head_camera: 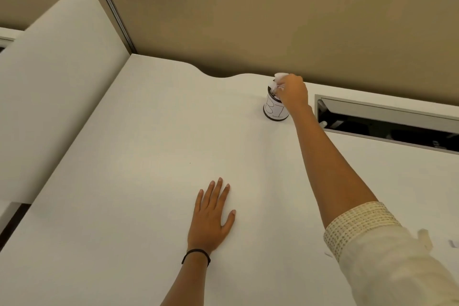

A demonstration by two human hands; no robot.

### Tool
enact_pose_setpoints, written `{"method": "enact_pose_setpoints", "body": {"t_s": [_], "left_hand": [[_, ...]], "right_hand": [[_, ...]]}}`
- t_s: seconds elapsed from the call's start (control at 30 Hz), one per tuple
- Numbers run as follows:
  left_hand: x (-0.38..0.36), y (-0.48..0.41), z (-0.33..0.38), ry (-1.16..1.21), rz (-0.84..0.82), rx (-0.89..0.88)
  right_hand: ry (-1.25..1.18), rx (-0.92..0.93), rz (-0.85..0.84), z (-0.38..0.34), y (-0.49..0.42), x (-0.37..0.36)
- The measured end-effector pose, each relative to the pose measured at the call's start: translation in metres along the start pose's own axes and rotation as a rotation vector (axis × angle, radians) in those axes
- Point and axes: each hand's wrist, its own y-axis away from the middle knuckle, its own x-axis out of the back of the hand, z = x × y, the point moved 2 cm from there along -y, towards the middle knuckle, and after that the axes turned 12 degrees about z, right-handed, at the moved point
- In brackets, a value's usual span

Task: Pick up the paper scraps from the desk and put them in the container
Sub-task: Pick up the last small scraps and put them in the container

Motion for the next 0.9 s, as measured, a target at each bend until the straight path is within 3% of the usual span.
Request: {"method": "enact_pose_setpoints", "body": {"t_s": [0.13, 0.23, 0.43, 0.7, 0.9], "left_hand": [[0.001, 0.0, 0.0, 0.0, 0.005, -0.005], [0.001, 0.001, 0.0, 0.006, 0.006, -0.005], [-0.001, 0.001, -0.001, 0.027, 0.008, -0.007], [-0.004, 0.002, -0.003, 0.022, 0.028, -0.022], [-0.004, 0.003, -0.002, 0.006, 0.03, -0.022]], "right_hand": [[-0.091, 0.034, 0.165, 0.005, 0.02, 0.025], [-0.325, 0.012, 0.254, 0.027, 0.048, 0.039], [-0.477, -0.141, 0.36, 0.111, 0.162, 0.041], [-0.252, -0.329, 0.491, 0.231, 0.278, 0.068], [0.117, -0.522, 0.371, 0.31, 0.292, 0.112]]}}
